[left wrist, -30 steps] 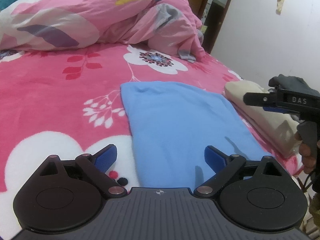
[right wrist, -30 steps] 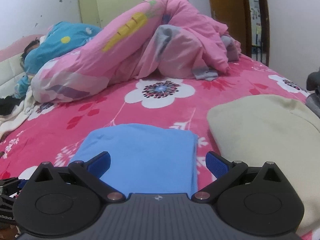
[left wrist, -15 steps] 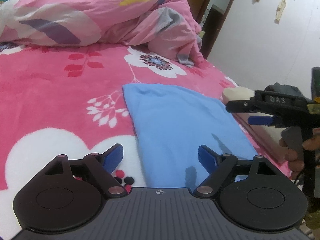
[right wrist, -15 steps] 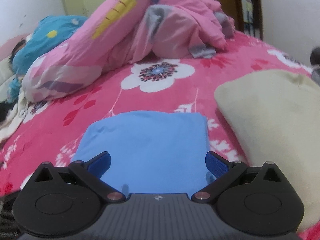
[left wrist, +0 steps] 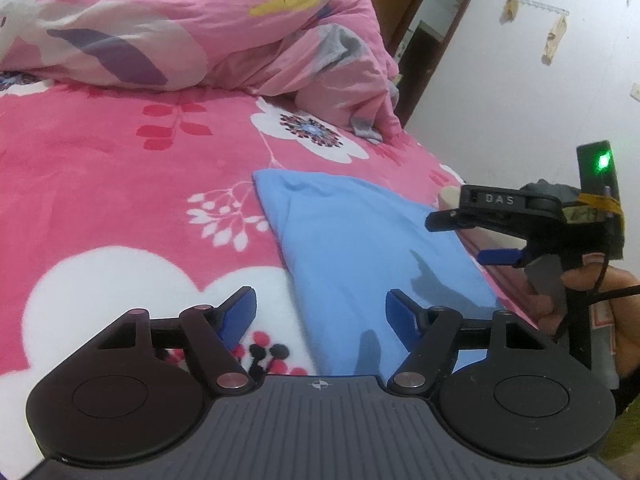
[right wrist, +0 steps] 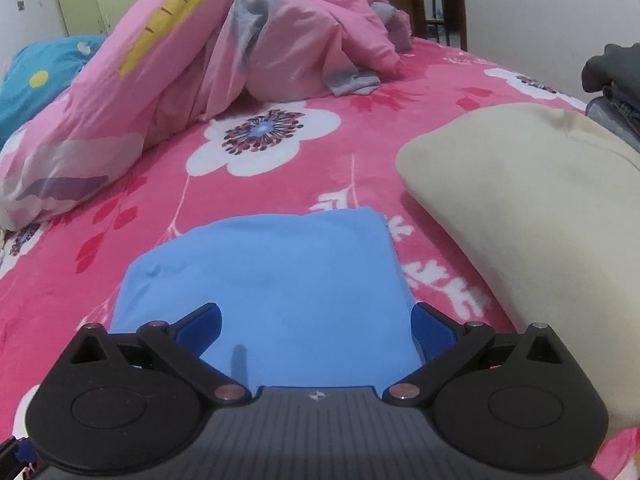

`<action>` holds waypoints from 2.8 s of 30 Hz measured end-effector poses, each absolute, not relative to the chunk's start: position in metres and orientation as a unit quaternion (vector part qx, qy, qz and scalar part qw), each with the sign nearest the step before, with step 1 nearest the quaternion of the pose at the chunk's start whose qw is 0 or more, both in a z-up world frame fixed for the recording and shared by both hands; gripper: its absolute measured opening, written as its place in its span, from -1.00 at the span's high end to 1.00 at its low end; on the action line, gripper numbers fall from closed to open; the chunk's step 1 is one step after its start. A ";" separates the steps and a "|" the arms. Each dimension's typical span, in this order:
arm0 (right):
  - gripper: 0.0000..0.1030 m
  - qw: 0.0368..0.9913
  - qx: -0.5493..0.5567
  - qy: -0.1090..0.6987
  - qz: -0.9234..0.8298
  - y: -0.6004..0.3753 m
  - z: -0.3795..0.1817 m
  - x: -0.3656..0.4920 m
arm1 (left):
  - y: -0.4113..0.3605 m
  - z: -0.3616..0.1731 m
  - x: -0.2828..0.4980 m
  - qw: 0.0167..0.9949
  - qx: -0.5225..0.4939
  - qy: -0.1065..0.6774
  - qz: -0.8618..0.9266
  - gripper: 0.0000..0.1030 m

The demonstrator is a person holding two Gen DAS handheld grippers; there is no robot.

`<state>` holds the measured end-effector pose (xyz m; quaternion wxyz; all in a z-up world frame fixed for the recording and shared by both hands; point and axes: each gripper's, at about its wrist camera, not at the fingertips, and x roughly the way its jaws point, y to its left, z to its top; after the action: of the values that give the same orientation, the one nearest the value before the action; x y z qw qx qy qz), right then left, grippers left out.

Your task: Fold clothes

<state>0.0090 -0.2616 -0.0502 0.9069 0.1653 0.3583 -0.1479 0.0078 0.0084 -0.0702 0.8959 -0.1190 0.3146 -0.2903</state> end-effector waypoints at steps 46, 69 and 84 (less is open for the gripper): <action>-0.64 0.868 0.333 0.351 -0.117 -0.317 -0.072 0.045 | -0.038 -0.079 0.158 0.817 -0.203 0.426 -0.331 -0.01; 0.68 0.879 0.344 0.329 -0.036 -0.342 -0.089 0.065 | -0.046 -0.092 0.182 0.838 -0.211 0.406 -0.299 0.76; 0.75 0.958 0.204 0.199 -0.018 -0.287 -0.004 -0.002 | -0.042 -0.011 0.100 0.900 -0.166 0.267 -0.302 0.92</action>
<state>-0.0017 -0.2872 -0.0041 0.9582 0.2044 0.1995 -0.0179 0.1001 -0.0417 -0.0112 0.9000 -0.1658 0.2671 -0.3019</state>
